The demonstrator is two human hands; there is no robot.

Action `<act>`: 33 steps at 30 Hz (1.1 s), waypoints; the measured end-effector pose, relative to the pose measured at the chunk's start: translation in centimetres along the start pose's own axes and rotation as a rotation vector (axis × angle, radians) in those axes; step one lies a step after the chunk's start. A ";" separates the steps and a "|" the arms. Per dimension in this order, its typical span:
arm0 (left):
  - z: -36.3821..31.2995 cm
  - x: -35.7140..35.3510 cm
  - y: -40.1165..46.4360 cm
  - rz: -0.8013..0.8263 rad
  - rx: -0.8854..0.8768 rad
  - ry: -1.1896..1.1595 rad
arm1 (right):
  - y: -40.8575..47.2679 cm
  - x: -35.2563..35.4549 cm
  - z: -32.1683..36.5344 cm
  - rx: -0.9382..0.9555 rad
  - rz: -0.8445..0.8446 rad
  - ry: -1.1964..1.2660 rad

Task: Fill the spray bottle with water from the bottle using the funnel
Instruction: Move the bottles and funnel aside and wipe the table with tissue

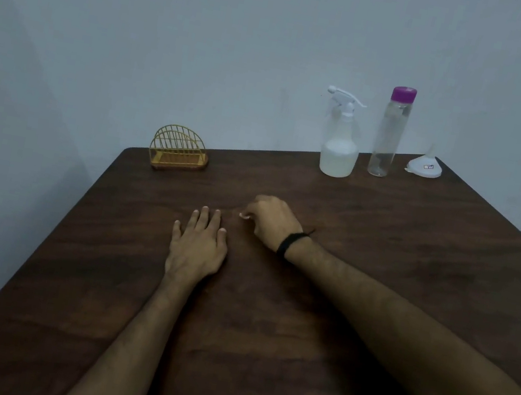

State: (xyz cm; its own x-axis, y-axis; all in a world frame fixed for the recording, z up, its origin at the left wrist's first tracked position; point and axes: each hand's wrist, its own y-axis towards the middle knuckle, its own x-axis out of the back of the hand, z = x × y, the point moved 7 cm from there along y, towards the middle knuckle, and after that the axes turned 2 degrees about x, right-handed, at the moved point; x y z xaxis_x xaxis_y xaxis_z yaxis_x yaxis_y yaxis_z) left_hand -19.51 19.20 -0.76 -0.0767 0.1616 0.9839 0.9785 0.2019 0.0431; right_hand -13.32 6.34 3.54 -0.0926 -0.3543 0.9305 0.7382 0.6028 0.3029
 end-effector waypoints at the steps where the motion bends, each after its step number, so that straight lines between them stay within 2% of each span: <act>1: 0.0 0.0 0.0 0.003 -0.001 0.000 | 0.7 -0.1 -0.5 -0.032 0.004 -0.020; 4: 0.0 0.1 -0.2 -0.002 -0.007 -0.008 | 1.0 -0.3 -0.5 -0.065 0.008 -0.065; 6: 0.0 0.0 -0.1 -0.001 -0.006 -0.016 | -0.4 0.0 0.5 -0.019 0.026 -0.053; 9: 0.0 0.0 0.0 -0.005 -0.009 -0.021 | -3.9 0.5 2.2 0.101 0.073 0.010; 11: 0.0 0.0 0.0 -0.006 -0.003 -0.027 | -5.8 1.3 2.1 0.102 0.126 0.123; 14: 0.1 0.1 0.0 0.008 0.010 -0.028 | -6.6 2.7 -2.0 -0.173 0.196 0.562; 16: 0.0 0.1 -0.1 0.008 0.011 -0.034 | -6.7 3.5 -5.9 -0.419 0.117 0.867; 17: 0.0 0.2 -0.1 0.007 0.011 -0.037 | -6.8 3.5 -7.6 -0.506 0.076 0.908; 19: 0.0 0.3 -0.2 0.015 0.014 -0.044 | -6.9 3.5 -9.6 -0.538 -0.003 0.684; 22: 0.0 0.3 -0.4 0.016 0.016 -0.045 | -6.3 4.0 -9.2 -0.353 -0.164 0.338; 23: -0.1 0.4 -0.4 0.011 0.014 -0.042 | -6.1 4.0 -8.4 -0.264 -0.175 0.248; 26: -0.1 0.3 -0.4 0.019 0.016 -0.039 | -5.8 3.0 -6.2 -0.088 -0.037 -0.060; 28: -0.1 0.3 -0.4 0.027 0.016 -0.030 | -6.4 2.9 -5.4 -0.059 0.006 -0.129; 33: -0.1 0.0 -0.3 0.023 0.013 -0.016 | -10.3 3.6 -1.8 0.072 -0.005 0.005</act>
State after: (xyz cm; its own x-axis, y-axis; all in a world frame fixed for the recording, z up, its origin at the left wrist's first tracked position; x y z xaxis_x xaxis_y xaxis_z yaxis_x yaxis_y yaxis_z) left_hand -19.76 19.02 -0.71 -0.0572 0.1818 0.9817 0.9774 0.2104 0.0180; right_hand -20.08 -2.43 3.35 -0.0928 -0.3604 0.9282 0.6880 0.6507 0.3214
